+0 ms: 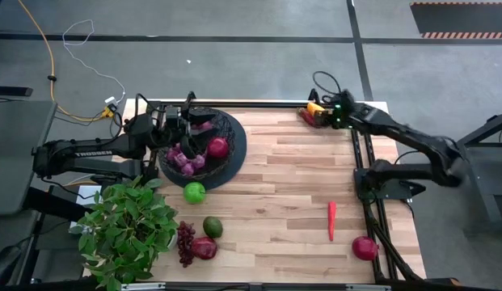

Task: Build produce basket
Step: Put the top lime into the wire basket

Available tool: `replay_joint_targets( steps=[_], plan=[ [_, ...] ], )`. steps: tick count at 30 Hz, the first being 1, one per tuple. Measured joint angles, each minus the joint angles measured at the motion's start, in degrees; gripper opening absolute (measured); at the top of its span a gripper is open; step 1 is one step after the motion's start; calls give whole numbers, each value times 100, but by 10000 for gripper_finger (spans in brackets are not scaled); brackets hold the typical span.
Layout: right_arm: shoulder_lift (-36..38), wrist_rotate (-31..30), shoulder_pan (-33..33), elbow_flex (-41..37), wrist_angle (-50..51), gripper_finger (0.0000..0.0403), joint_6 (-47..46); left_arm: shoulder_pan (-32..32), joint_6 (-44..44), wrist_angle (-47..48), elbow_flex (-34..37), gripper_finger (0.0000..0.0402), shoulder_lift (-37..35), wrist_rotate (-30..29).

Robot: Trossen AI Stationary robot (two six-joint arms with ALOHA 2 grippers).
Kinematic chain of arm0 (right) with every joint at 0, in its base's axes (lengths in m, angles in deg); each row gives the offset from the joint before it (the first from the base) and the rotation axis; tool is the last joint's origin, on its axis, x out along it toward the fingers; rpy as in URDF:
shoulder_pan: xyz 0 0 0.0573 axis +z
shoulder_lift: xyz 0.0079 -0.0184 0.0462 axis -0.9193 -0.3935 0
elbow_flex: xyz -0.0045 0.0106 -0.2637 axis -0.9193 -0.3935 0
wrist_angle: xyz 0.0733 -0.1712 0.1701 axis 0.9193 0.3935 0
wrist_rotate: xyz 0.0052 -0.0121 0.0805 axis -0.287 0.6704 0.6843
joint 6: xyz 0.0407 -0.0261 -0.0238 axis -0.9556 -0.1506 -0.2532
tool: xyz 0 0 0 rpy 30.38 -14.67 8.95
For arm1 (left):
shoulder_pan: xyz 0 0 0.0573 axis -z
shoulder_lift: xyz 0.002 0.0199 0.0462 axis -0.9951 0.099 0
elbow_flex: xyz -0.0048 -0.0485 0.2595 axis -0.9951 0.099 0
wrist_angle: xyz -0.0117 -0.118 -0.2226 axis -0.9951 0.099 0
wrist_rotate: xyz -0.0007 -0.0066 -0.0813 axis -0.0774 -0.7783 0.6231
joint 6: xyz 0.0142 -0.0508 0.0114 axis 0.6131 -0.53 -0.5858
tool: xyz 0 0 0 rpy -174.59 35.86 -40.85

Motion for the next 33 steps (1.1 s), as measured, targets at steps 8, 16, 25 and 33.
replay_joint_targets(
  steps=[8, 16, 25, 33],
  plan=[
    [1701, 1451, 1014, 0, -1894, 177, 1188, 0, -44, -245, 0, 271, 2, -2],
    [1978, 1525, 2246, 2, -2955, 177, 2849, 1, -286, -257, 0, 271, 2, 0],
    [1970, 1141, 2674, 1, -2967, 177, 3098, 2, -363, -256, 0, 271, 2, 146],
    [1970, 1140, 2674, 2, -3039, 177, 3098, 2, -363, -256, 0, 271, 2, 147]
  ],
)
